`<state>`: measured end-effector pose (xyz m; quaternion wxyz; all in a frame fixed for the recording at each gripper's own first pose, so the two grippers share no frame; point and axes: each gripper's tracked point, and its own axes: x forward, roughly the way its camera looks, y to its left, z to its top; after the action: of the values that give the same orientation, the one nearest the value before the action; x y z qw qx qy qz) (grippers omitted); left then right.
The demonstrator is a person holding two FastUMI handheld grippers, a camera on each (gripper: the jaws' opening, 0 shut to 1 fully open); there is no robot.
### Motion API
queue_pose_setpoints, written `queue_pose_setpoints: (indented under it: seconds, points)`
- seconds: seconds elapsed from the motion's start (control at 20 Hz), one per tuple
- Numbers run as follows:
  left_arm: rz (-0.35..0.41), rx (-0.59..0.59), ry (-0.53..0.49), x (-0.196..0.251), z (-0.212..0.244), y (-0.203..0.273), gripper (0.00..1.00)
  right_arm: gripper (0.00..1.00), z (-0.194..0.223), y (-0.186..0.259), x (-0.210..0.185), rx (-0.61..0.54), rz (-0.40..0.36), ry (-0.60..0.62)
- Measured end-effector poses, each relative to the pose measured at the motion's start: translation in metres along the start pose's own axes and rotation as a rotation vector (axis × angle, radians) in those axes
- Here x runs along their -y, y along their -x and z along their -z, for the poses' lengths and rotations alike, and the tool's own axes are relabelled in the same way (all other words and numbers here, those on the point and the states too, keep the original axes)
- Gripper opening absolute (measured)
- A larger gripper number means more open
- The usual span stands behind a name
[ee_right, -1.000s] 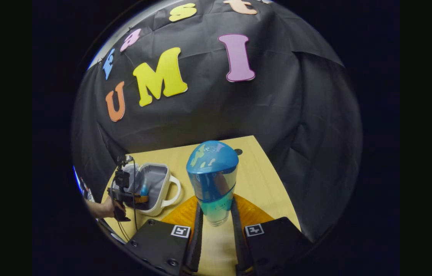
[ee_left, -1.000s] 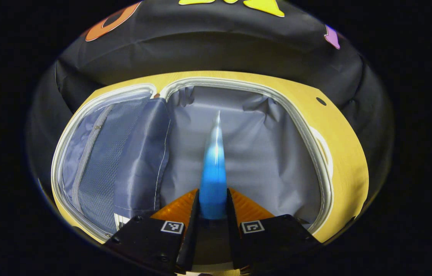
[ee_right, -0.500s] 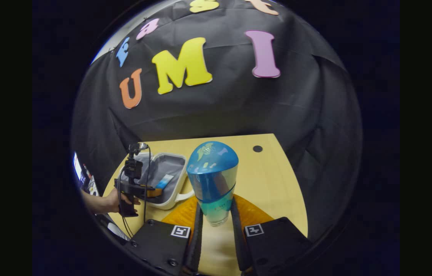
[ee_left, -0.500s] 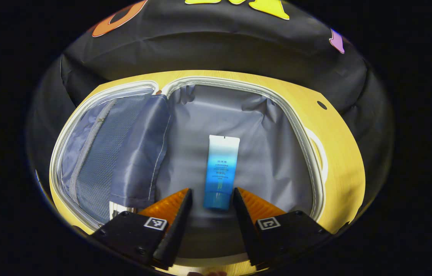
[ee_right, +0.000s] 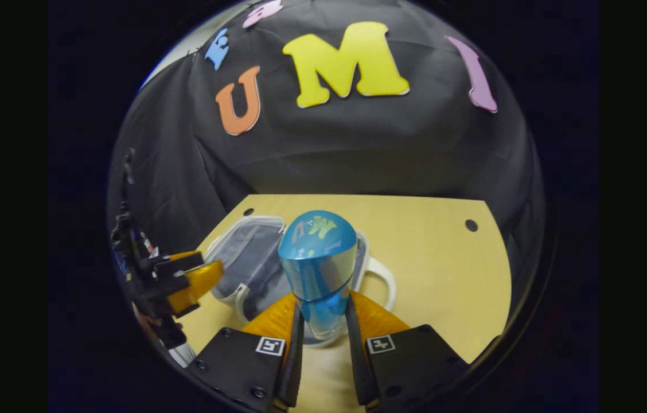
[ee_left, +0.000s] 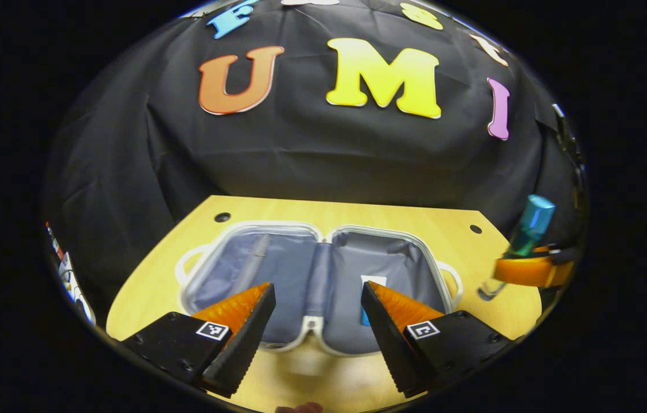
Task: First open the suitcase, pack the skin care products into it, and then close the suitcase.
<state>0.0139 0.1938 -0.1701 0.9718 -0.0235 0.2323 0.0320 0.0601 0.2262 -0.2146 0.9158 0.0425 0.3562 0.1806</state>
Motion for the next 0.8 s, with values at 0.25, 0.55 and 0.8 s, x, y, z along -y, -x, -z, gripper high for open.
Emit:
queue_pose_setpoints:
  seconds: [0.25, 0.55, 0.8]
  points:
    - [-0.062, 0.006, 0.021, -0.061, 0.015, 0.033, 0.96, 0.35, 0.036, -0.069, -0.024, -0.108, 0.037, -0.030]
    - [-0.098, -0.034, 0.048, -0.097, 0.047, 0.041, 0.97, 0.35, 0.073, -0.114, -0.015, -0.213, 0.154, -0.024]
    - [-0.101, -0.022, 0.016, -0.107, 0.045, 0.037, 0.97, 0.35, 0.070, -0.127, -0.011, -0.220, 0.202, -0.067]
